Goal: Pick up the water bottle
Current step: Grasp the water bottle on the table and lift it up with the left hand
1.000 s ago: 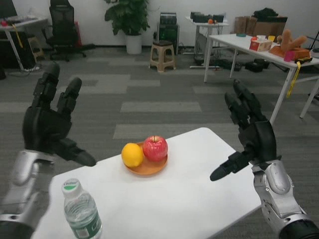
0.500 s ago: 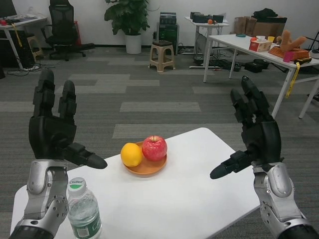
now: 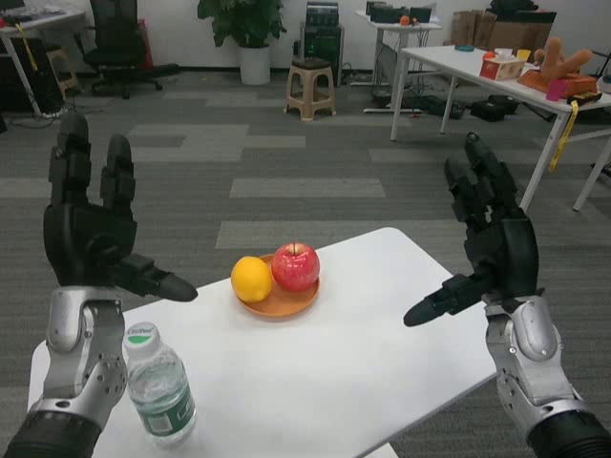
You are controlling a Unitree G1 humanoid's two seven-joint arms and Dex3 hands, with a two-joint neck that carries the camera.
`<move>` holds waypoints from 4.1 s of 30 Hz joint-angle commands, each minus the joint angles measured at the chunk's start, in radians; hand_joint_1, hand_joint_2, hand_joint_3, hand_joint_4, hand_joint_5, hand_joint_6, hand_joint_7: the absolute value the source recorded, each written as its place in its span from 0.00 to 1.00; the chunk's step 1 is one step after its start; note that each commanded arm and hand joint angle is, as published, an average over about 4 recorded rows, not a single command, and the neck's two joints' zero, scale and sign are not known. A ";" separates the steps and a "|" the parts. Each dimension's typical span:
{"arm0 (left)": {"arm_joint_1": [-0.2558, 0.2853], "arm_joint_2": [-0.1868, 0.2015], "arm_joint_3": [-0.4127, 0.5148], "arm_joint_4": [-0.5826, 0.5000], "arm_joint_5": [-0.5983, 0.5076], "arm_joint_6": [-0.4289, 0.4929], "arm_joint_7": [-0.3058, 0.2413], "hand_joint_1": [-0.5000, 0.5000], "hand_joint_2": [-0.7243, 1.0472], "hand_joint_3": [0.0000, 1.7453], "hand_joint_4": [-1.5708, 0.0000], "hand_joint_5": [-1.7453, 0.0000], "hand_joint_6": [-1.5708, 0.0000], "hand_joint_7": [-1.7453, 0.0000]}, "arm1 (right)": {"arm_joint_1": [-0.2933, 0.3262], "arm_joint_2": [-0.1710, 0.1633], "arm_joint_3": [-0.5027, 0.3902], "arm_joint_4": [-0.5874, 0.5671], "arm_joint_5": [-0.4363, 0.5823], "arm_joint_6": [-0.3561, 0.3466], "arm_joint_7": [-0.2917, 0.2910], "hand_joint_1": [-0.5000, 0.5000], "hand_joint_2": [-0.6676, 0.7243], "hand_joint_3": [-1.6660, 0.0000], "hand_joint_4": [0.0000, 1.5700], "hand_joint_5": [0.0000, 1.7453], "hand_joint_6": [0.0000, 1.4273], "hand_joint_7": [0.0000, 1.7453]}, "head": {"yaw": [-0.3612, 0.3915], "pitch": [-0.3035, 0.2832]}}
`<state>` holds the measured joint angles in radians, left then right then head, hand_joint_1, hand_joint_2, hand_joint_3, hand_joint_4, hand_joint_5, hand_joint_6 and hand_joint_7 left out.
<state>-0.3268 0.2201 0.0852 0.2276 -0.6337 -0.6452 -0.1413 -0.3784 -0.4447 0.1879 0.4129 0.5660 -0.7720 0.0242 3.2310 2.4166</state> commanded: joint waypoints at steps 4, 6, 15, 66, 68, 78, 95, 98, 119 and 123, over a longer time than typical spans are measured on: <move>-0.007 0.072 0.012 0.003 -0.065 0.091 -0.049 0.00 0.15 0.05 1.00 1.00 1.00 0.96 | -0.035 0.004 0.006 0.045 0.008 -0.006 -0.006 0.00 0.64 1.00 0.00 0.00 0.00 0.06 | 0.051 -0.117; -0.010 0.082 0.018 0.009 -0.090 0.105 -0.057 0.00 0.15 0.04 1.00 1.00 1.00 0.96 | -0.043 0.004 0.009 0.058 0.008 -0.006 -0.006 0.00 0.64 1.00 0.00 0.00 0.00 0.05 | 0.051 -0.186; -0.012 0.107 0.021 0.028 -0.185 0.149 -0.086 0.00 0.16 0.05 1.00 1.00 1.00 0.96 | -0.063 0.001 0.016 0.089 0.008 -0.006 -0.006 0.00 0.64 1.00 0.00 0.00 0.00 0.04 | 0.059 -0.310; 0.264 0.139 0.551 -0.243 -0.236 0.783 -0.317 0.00 0.75 0.05 1.00 1.00 1.00 0.92 | -0.056 -0.027 0.035 0.116 0.009 -0.006 -0.006 0.00 0.67 1.00 0.00 0.00 0.00 0.04 | 0.501 -0.339; 0.277 0.137 0.551 -0.249 -0.219 0.799 -0.320 0.00 0.81 0.05 1.00 1.00 1.00 0.92 | -0.053 -0.025 0.032 0.114 0.009 -0.006 -0.006 0.00 0.65 1.00 0.00 0.00 0.00 0.04 | 0.495 -0.337; 0.304 0.123 0.542 -0.260 -0.086 0.873 -0.350 0.00 1.00 0.10 1.00 1.00 1.00 0.92 | -0.051 -0.020 0.035 0.125 0.009 -0.006 -0.006 0.00 0.66 1.00 0.00 0.00 0.00 0.04 | 0.478 -0.303; 0.321 0.080 0.421 -0.220 0.338 0.718 -0.367 0.00 0.99 0.05 1.00 1.00 1.00 0.92 | -0.051 -0.022 0.035 0.139 0.009 -0.006 -0.006 0.00 0.68 1.00 0.00 0.00 0.00 0.04 | 0.447 -0.258; 0.331 0.074 0.396 -0.205 0.397 0.657 -0.365 0.00 0.95 0.05 1.00 1.00 1.00 0.92 | -0.051 -0.022 0.036 0.139 0.009 -0.006 -0.006 0.00 0.68 1.00 0.00 0.00 0.00 0.04 | 0.446 -0.259; 0.453 0.294 0.244 -0.059 0.275 0.229 -0.158 0.00 0.55 0.01 1.00 1.00 1.00 0.92 | -0.048 -0.032 0.069 0.144 0.009 -0.006 -0.006 0.00 0.68 1.00 0.00 0.00 0.00 0.04 | 0.476 -0.289; 0.482 0.361 0.197 -0.037 0.176 0.215 -0.128 0.00 0.09 0.05 1.00 1.00 1.00 0.92 | -0.041 -0.034 0.073 0.144 0.009 -0.006 -0.006 0.00 0.68 1.00 0.00 0.00 0.00 0.04 | 0.485 -0.299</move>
<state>0.1427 0.5534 0.3003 0.1812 -0.4305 -0.4202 -0.2818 -0.4327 -0.4721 0.2603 0.5516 0.5662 -0.7726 0.0241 3.7142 2.1200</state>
